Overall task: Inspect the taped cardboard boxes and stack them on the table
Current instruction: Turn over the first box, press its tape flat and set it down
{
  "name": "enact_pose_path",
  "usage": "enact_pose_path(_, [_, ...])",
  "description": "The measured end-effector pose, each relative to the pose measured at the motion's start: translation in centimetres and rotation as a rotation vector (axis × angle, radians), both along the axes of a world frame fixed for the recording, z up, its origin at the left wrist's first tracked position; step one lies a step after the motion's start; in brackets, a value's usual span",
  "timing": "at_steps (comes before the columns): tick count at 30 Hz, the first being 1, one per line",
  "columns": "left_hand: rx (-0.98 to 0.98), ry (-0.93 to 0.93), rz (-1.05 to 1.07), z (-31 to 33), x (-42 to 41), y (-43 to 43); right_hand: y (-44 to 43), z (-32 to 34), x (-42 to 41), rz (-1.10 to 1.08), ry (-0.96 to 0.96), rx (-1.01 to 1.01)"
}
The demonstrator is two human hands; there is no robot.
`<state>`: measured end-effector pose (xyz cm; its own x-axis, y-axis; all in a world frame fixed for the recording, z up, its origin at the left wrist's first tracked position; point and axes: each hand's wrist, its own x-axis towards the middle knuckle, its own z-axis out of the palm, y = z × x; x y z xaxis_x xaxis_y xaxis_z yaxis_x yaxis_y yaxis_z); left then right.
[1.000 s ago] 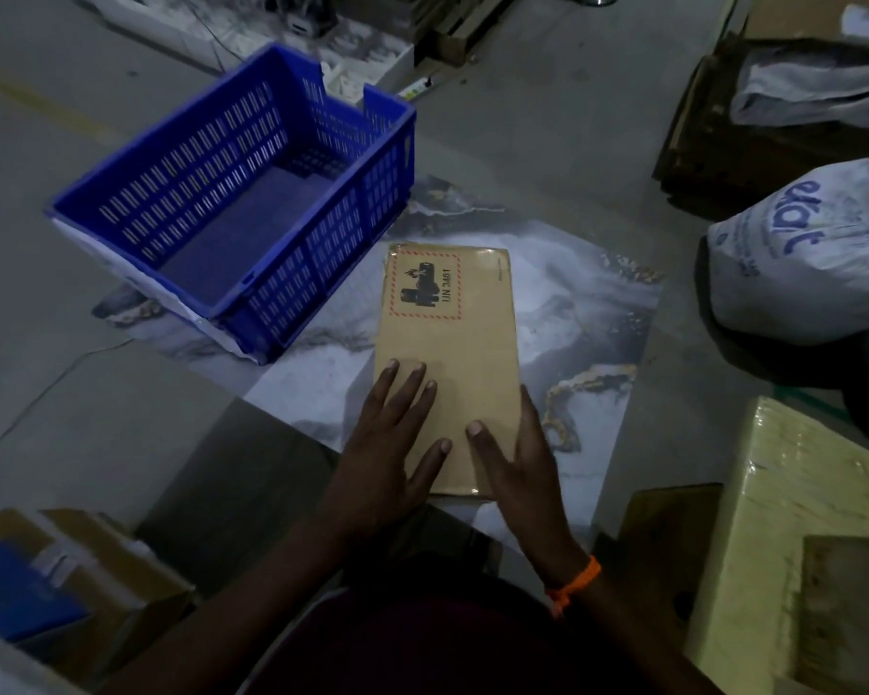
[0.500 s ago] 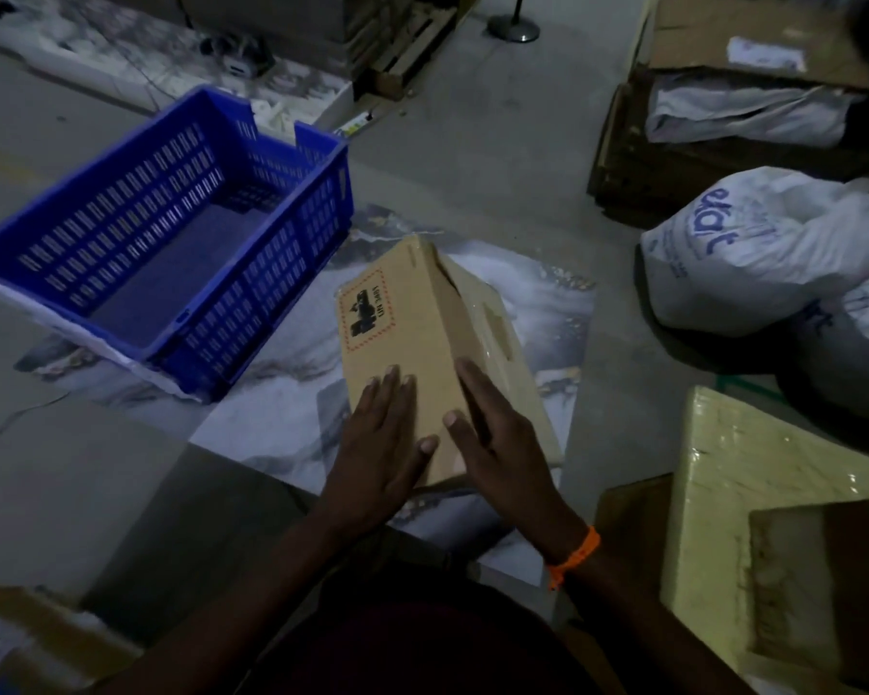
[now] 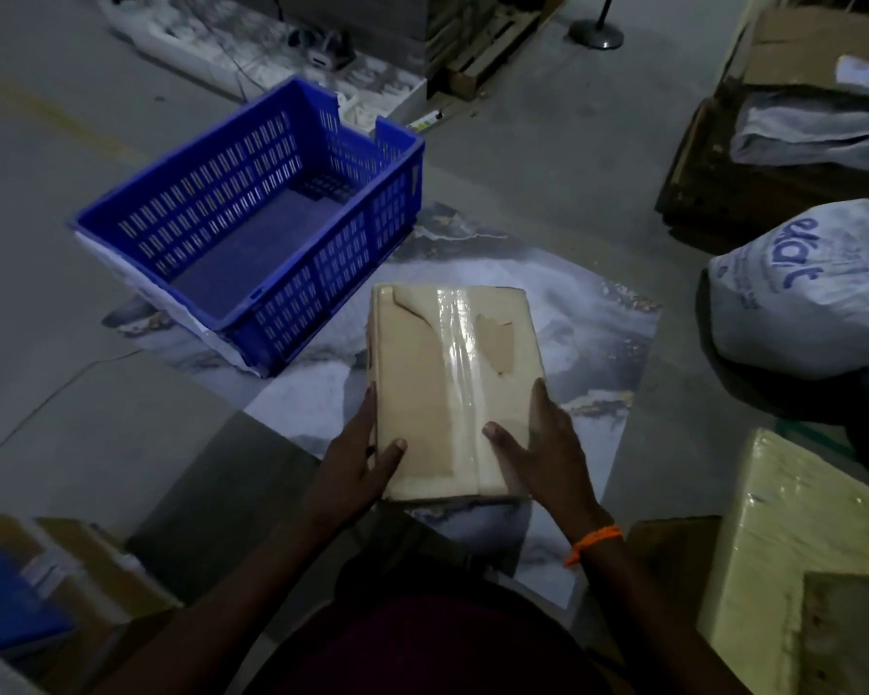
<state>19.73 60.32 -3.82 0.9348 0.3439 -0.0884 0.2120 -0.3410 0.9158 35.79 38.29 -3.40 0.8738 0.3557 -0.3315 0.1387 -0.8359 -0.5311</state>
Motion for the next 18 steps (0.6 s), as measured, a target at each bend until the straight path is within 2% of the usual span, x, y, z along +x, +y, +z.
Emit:
enact_pose_path(3, [0.051, 0.03, 0.013, -1.5, -0.2, 0.5, 0.2, -0.1, -0.4, 0.011, 0.061, 0.082])
enact_pose_path(9, [0.07, 0.039, -0.069, -2.0, 0.2, -0.2, -1.5, -0.7, -0.9, -0.061, 0.001, 0.112])
enact_pose_path(12, [0.144, 0.028, -0.06, -2.6, 0.6, -0.5, -2.1, -1.1, -1.2, -0.052, -0.036, 0.108])
enact_pose_path(15, [0.42, 0.118, -0.034, -3.4, 1.5, -0.5, -1.6, -1.5, -0.6, 0.034, -0.19, 0.009])
enact_pose_path(18, [0.699, 0.196, -0.106, -2.9, 3.6, 0.0, 0.4, -1.5, 1.3, 0.159, -0.364, 0.011])
